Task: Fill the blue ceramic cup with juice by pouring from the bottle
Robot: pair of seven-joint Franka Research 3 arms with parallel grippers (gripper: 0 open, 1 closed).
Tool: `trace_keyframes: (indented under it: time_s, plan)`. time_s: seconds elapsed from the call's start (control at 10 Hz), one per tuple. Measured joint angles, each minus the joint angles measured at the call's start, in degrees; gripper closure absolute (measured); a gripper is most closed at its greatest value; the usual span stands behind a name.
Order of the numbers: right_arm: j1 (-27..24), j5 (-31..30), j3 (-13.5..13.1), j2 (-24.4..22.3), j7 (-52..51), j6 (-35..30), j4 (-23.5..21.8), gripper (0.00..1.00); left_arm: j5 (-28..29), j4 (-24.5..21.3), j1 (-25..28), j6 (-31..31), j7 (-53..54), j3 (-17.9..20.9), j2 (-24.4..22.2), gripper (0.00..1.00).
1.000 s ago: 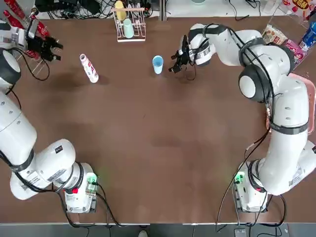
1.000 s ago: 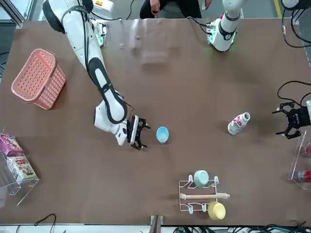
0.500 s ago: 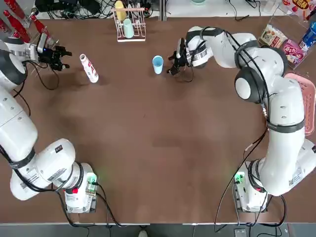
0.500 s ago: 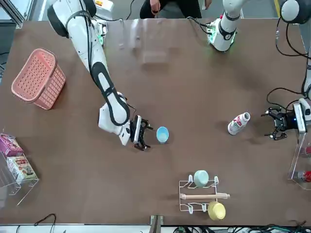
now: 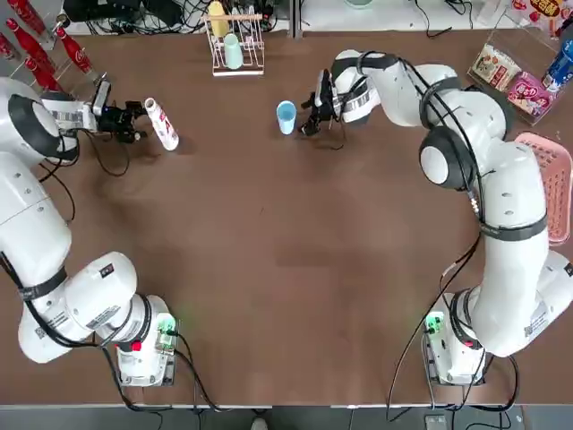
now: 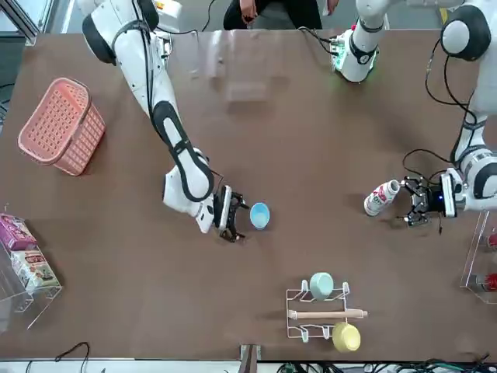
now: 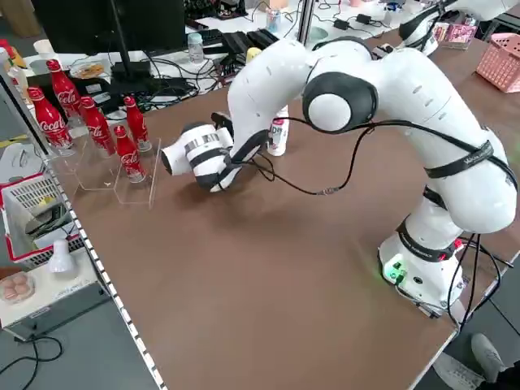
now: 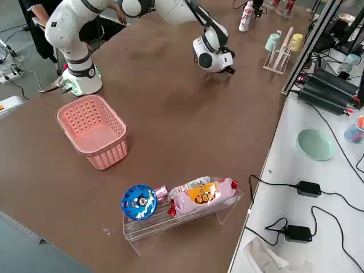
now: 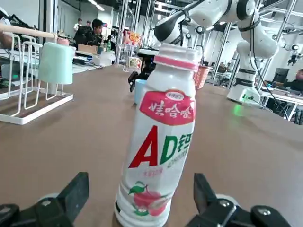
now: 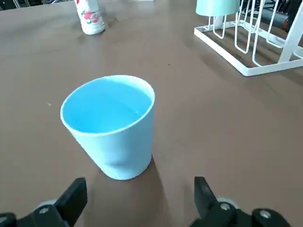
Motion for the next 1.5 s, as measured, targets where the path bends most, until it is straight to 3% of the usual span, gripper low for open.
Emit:
trace_keyframes:
  time_s: [0.4,1.1,1.5]
  plan:
    - [1.01,2.97,0.15,1.05,-0.11,0.93,0.96,0.0,-0.03,-2.75,-0.69,-0.03,3.61,-0.71,-0.02,0.02]
    - [1.39,3.02,1.18,1.52,-0.11,1.38,1.09,0.0,-0.05,-3.02,-0.69,-0.05,5.95,-3.98,-0.26,0.02]
    - [1.43,3.02,2.86,1.52,-0.11,1.84,1.11,0.0,-0.12,-4.75,-0.63,0.05,7.28,-5.04,-0.27,0.14]
